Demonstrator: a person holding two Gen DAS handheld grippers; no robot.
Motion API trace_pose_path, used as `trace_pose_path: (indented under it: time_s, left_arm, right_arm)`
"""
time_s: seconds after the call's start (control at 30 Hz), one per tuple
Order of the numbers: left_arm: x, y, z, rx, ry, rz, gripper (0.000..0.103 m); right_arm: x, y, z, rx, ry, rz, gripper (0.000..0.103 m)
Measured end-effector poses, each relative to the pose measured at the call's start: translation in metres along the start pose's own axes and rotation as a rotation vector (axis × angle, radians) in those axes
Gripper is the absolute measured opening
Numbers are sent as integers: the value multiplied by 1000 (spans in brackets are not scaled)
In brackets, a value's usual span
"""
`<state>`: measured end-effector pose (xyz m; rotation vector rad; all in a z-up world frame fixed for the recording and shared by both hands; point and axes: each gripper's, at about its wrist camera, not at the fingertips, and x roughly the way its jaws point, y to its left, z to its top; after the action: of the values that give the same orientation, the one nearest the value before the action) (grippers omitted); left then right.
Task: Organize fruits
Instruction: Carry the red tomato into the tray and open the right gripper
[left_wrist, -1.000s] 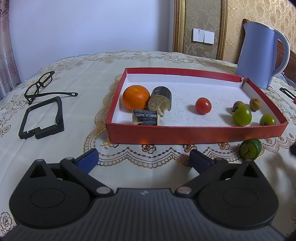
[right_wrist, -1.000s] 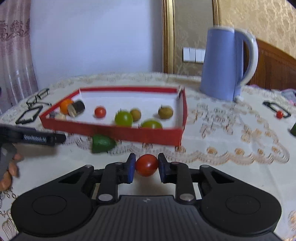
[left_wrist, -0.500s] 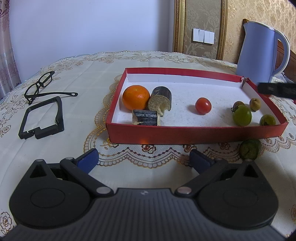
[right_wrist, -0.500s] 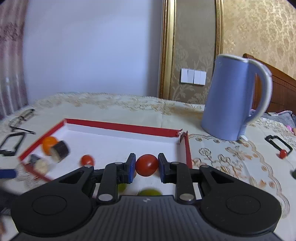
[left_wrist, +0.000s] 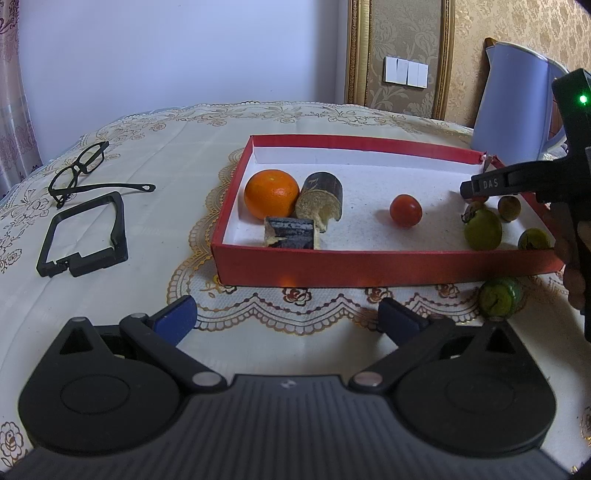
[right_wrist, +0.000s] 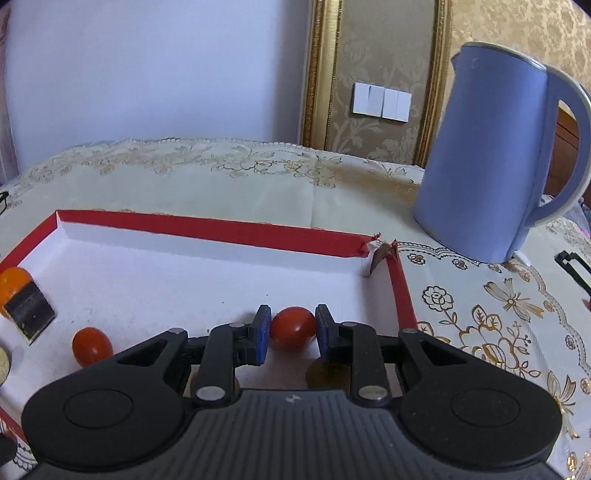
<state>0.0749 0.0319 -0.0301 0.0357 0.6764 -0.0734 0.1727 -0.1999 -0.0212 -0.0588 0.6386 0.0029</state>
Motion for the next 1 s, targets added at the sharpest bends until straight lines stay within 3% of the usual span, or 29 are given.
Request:
trace_pose_path:
  time_s: [0.43,0.8,0.83,0.9,1.0]
  left_arm:
    - [0,0,0,0,0,0,103]
    - [0,-1,0,0,0,0,103]
    - [0,0,0,0,0,0,103]
    - [0,0,0,0,0,0,103]
    - [0,-1,0,0,0,0,103]
  right_arm:
    - [-1,-3,2,22,11,23,26]
    - [-65,-27,-23,76,-69,84,33]
    - [-71,-32,-27,85,-75,93,36]
    - [-82,-39,-35,97,-75,103,61]
    - [-101,-49,-48,90,-114,95,63]
